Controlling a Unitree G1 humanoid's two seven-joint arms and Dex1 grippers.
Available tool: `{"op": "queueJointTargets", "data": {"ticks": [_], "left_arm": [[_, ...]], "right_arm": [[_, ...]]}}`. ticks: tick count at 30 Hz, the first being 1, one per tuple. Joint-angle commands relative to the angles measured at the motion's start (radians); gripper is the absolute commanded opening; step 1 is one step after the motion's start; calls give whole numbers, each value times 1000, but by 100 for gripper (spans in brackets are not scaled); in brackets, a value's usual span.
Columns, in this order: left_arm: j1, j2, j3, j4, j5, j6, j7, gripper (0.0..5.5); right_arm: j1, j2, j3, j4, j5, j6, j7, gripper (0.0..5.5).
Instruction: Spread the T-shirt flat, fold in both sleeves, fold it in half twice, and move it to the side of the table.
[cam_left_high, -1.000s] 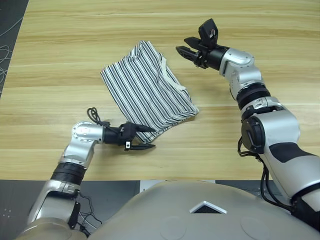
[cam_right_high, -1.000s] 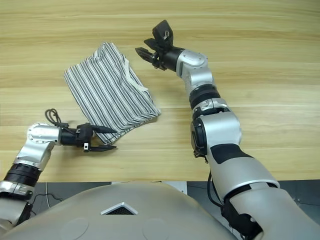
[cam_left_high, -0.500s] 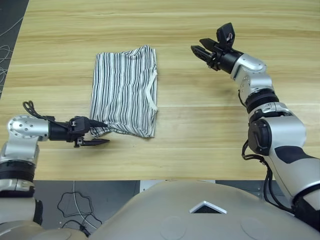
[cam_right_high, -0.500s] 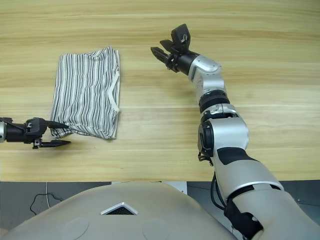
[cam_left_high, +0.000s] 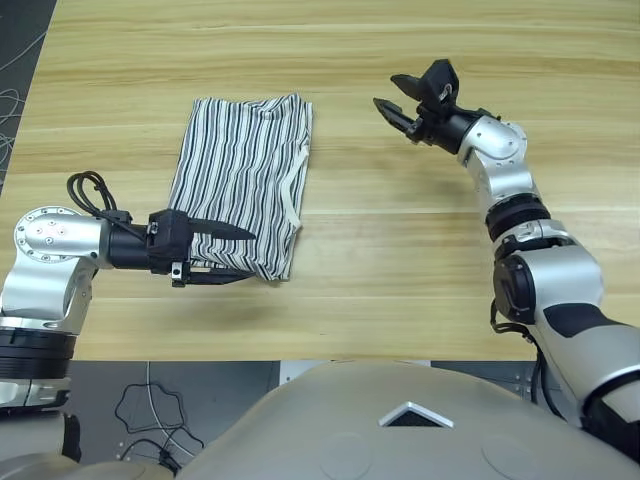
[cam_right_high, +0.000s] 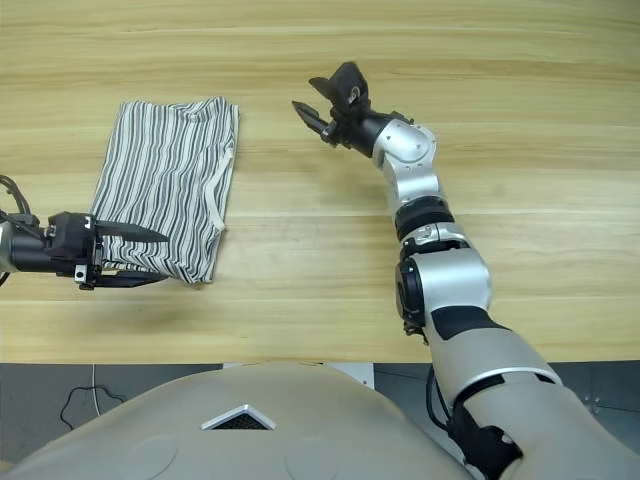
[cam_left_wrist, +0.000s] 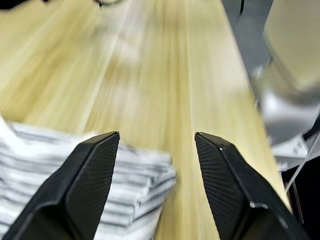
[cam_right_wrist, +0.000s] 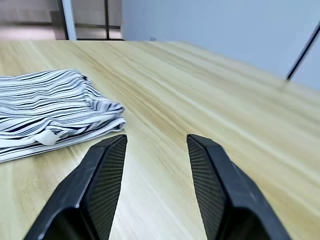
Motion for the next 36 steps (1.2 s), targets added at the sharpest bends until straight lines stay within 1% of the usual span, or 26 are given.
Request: {"op": "queueJointTargets", "data": {"ticks": [1,5,8,10,13,15,17,19,23,27,32,36], "left_arm": [[-68,-62,8,80,40,26,58,281],[-180,-162,6,274,134,-29,153,281],[-308,-240,7,508,251,-106,309,281],[-369,-271,9,646,314,-164,388,281],[-454,-287,16,822,380,-221,475,281],[-499,-294,14,929,418,-258,516,281],[-521,-299,0,1008,461,-295,548,281],[-527,-307,-11,1053,493,-328,559,281],[-514,-342,-26,1094,526,-372,554,281],[-504,-378,-35,1099,536,-395,547,281],[-504,-404,-36,1093,538,-407,540,281],[-499,-415,-36,1085,537,-412,536,281]], "right_arm": [[101,-49,125,-108,-140,-206,-33,222],[229,-112,265,-236,-281,-371,-52,222],[346,-204,367,-386,-352,-459,-4,222],[390,-262,393,-477,-365,-451,19,222],[456,-350,422,-644,-348,-399,85,222],[494,-340,459,-740,-359,-363,89,222],[514,-317,496,-795,-420,-306,78,222],[526,-297,529,-837,-473,-238,71,222],[542,-254,606,-928,-500,-122,107,222],[538,-194,643,-936,-548,-33,44,222],[568,-178,697,-932,-588,10,-6,222],[551,-144,725,-901,-627,45,-69,222]]}}
